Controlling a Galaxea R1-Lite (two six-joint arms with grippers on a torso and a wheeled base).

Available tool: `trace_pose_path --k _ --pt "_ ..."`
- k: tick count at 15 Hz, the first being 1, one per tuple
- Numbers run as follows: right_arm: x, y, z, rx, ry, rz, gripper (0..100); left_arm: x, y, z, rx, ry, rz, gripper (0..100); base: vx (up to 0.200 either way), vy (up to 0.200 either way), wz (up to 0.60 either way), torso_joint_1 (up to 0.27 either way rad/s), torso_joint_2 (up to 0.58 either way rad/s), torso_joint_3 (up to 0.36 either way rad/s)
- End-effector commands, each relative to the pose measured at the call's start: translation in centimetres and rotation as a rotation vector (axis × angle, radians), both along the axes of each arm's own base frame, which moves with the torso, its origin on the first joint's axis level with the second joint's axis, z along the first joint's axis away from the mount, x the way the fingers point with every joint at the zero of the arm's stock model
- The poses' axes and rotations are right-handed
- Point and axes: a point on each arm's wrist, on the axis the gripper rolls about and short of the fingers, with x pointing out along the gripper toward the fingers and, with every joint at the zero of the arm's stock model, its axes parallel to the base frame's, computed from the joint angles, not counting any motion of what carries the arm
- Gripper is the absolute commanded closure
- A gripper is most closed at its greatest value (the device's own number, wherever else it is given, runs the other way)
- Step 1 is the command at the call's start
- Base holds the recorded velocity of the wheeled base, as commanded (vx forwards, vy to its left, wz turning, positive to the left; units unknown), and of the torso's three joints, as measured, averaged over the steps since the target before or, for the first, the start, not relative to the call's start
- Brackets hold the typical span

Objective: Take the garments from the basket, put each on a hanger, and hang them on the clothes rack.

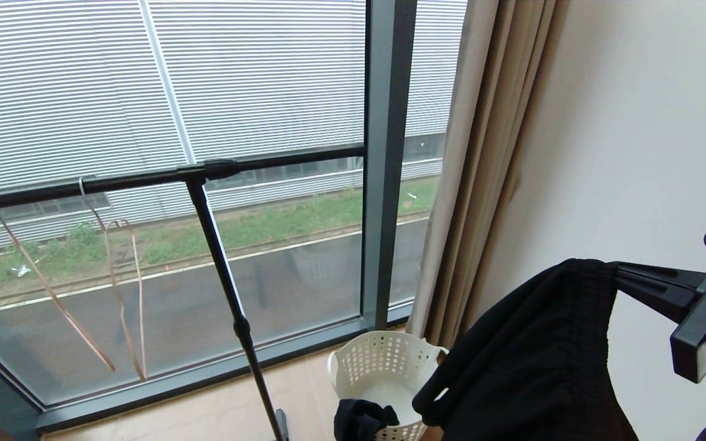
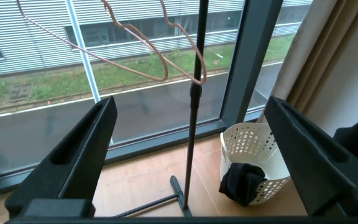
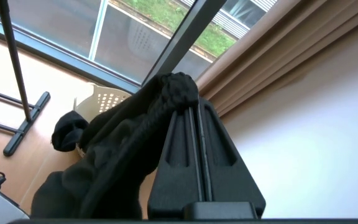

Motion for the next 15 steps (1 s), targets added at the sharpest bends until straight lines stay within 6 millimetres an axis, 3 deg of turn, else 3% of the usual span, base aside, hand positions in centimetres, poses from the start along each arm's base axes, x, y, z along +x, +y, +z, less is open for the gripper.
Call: trace_pose_path --k 1,10,15 --pt "0.03 0.02 -0.06 -0.002 0.002 0.001 100 0.00 0.00 -0.02 -0.001 0.000 0.001 0 0.000 0.000 0.00 0.163 -0.37 -0.203" --pt "-0.07 -0.04 -0.09 -0.003 0.002 -0.001 100 0.00 0.00 -0.02 -0.001 0.000 0.001 0 0.000 0.000 0.00 0.172 -0.36 -0.191" --pt "-0.36 -0.14 0.13 0.012 -0.008 0.026 100 0.00 0.00 -0.02 -0.001 0.000 -0.001 0 0.000 0.000 0.00 0.025 -0.05 -0.026"
